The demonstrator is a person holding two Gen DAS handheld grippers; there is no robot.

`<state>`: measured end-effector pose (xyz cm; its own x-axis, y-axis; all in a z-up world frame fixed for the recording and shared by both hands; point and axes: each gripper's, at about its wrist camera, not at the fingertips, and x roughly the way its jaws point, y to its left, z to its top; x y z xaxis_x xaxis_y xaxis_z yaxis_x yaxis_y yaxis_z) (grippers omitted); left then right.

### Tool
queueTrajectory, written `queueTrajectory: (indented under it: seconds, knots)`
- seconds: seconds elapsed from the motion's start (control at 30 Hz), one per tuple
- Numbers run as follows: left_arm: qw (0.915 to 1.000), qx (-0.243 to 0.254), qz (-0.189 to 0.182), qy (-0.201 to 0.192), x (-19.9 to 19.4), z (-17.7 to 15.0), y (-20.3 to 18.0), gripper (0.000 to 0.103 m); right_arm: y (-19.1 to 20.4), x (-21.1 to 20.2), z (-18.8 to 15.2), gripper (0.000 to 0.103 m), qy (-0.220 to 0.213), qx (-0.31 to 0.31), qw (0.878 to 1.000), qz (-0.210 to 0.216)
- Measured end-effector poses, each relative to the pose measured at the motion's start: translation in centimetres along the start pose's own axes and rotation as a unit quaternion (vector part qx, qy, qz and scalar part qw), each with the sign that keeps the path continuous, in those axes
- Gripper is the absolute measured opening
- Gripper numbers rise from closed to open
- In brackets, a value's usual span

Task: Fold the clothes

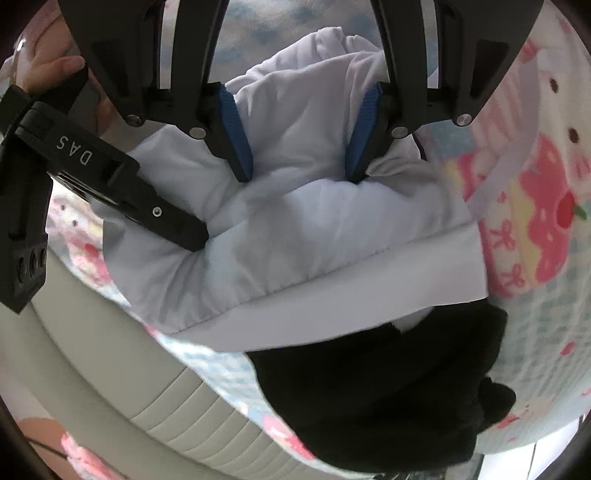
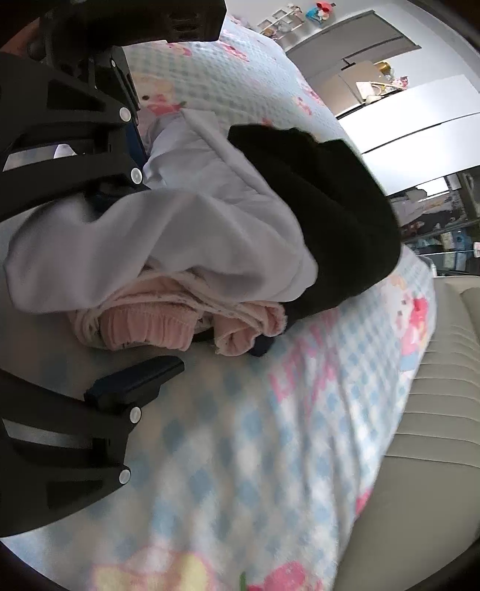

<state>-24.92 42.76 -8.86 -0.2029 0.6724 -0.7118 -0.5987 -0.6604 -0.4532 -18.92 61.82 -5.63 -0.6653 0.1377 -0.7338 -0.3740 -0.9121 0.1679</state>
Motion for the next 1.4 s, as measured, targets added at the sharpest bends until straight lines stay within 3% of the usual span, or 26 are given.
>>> queueTrajectory:
  seconds: [0.2, 0.27, 0.43, 0.5, 0.6, 0.8, 1.13, 1.2, 1.27, 1.37, 1.4]
  knots:
    - [0.9988, -0.017, 0.0, -0.046, -5.2, -0.5, 1.2, 0.055, 2.1, -4.9, 0.4, 0.078, -0.06, -0.012, 0.997, -0.038]
    - [0.9978, -0.027, 0.006, -0.061, -7.0, -0.4, 1.9, 0.06, 2.8, -6.5, 0.7, 0.085, -0.073, -0.01, 0.996, -0.041]
    - [0.9918, -0.041, 0.056, -0.108, -10.9, 1.4, 5.4, 0.078, 6.3, -8.4, 1.4, 0.093, -0.072, -0.026, 0.997, -0.028]
    - [0.9886, -0.026, 0.082, -0.124, -13.7, 1.5, 6.7, 0.079, 8.4, -8.4, 1.4, 0.102, -0.063, -0.041, 0.997, -0.02]
    - [0.984, -0.024, 0.116, -0.133, -16.4, 2.0, 8.9, 0.08, 12.0, -7.8, 1.3, 0.102, -0.042, -0.061, 0.997, 0.014]
    - [0.9732, -0.077, 0.168, -0.137, -21.6, 1.5, 15.3, 0.081, 18.4, -6.0, 0.3, 0.102, -0.013, -0.078, 0.996, 0.031]
    - [0.9518, -0.138, 0.243, -0.127, -31.0, -4.4, 24.1, 0.083, 29.2, -6.4, -2.5, 0.102, 0.019, -0.11, 0.991, 0.071]
    - [0.9432, -0.145, 0.267, -0.134, -33.0, -6.4, 25.0, 0.084, 30.8, -7.4, -3.5, 0.102, 0.018, -0.119, 0.99, 0.075]
    - [0.9351, -0.151, 0.288, -0.141, -34.8, -8.5, 25.7, 0.088, 32.3, -8.4, -4.7, 0.102, 0.017, -0.127, 0.988, 0.082]
    - [0.9305, -0.167, 0.298, -0.131, -37.1, -11.4, 26.6, 0.1, 34.2, -10.0, -6.7, 0.102, 0.013, -0.136, 0.986, 0.092]
    - [0.9285, -0.172, 0.302, -0.132, -38.0, -12.4, 26.7, 0.1, 34.7, -10.8, -7.5, 0.102, 0.01, -0.14, 0.986, 0.091]
